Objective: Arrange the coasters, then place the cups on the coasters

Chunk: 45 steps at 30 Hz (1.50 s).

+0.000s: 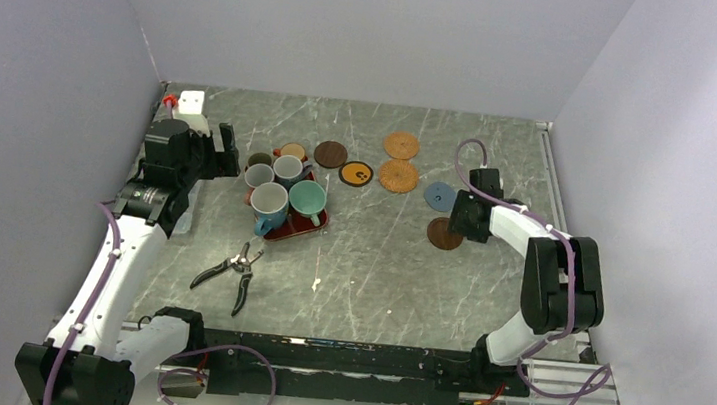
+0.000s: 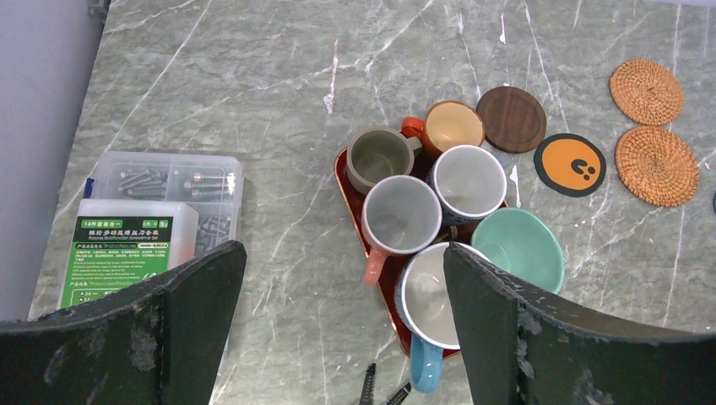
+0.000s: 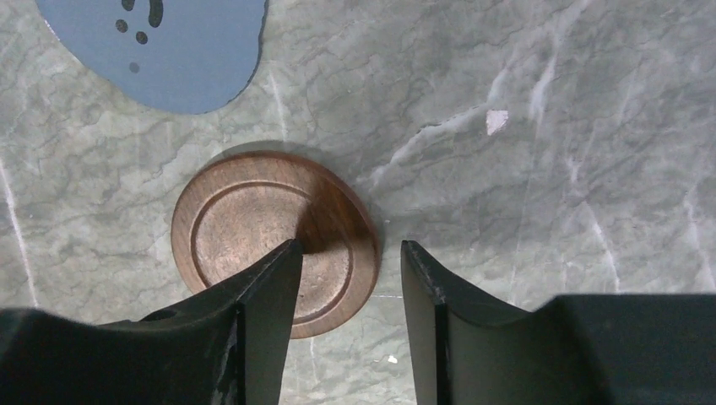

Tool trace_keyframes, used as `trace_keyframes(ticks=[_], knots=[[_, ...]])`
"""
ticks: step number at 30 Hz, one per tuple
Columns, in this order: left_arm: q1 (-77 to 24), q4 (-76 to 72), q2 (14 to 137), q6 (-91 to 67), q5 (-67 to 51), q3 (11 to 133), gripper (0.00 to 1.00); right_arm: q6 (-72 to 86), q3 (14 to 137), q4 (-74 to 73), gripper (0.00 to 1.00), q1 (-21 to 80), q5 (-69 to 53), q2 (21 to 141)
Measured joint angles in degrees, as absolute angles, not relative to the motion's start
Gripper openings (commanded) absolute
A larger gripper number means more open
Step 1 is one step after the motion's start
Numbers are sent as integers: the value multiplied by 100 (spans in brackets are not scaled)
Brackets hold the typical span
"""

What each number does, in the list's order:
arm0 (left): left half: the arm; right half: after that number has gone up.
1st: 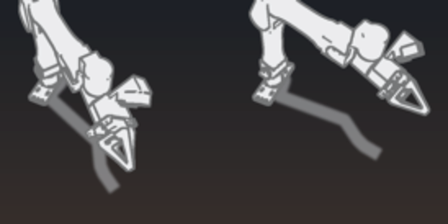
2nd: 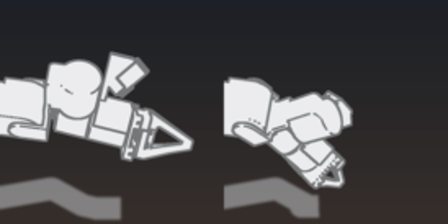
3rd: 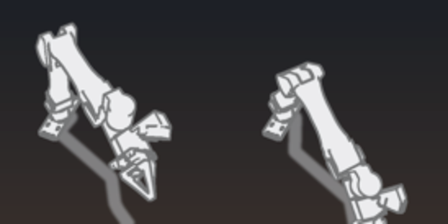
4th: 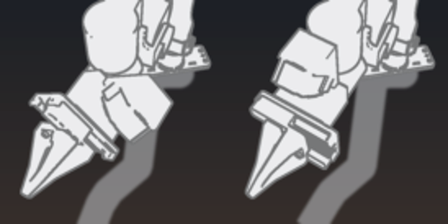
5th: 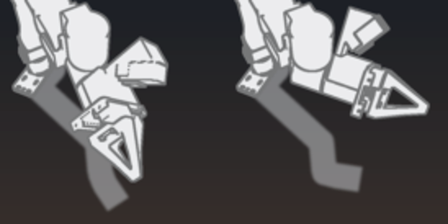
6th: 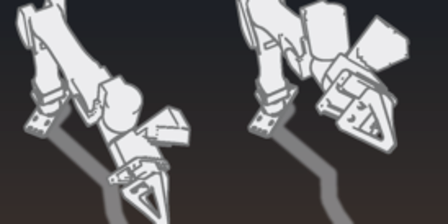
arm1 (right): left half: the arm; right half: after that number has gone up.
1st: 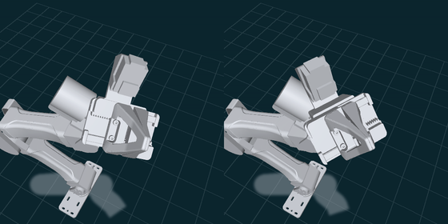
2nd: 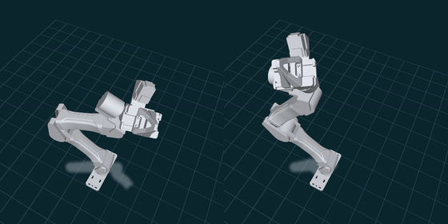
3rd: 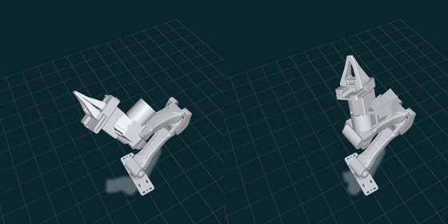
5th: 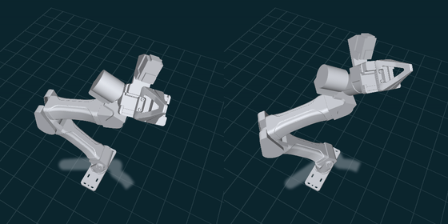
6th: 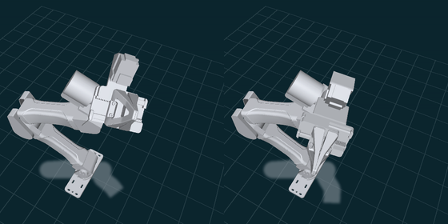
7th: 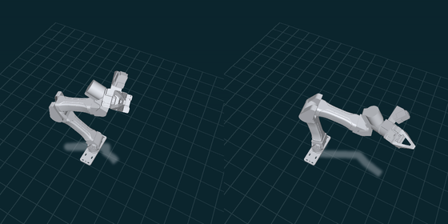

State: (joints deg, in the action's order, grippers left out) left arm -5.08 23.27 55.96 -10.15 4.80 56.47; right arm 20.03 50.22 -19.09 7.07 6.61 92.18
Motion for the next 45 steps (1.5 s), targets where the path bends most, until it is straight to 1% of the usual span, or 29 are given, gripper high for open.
trace_keyframes(ticks=[4, 13, 25, 38, 40, 41, 45], knots=[[-508, 2324, 5596, -1017, 480, 5647, 94, 1973, 5046, -1885, 42, 679, 480, 9268], [-508, 2318, 5599, -1020, 436, 5647, 94, 1885, 5059, -1831, 37, 679, 121, 9314], [-508, 2316, 5601, -1024, 416, 5647, 94, 1920, 5061, -1614, 36, 834, -373, 9411], [-508, 2318, 5614, -1024, 395, 5647, 94, 2257, 5450, -1262, 36, 1896, -290, 9839], [-508, 2318, 5614, -1024, 395, 5647, 94, 2261, 5450, -1267, 39, 1957, -226, 9835], [-508, 2318, 5614, -1026, 395, 5647, 94, 2259, 5450, -1269, 41, 1979, -172, 9824], [-508, 2318, 5614, -1026, 395, 5647, 94, 2213, 5398, -1282, 60, 2108, 25, 9559]])
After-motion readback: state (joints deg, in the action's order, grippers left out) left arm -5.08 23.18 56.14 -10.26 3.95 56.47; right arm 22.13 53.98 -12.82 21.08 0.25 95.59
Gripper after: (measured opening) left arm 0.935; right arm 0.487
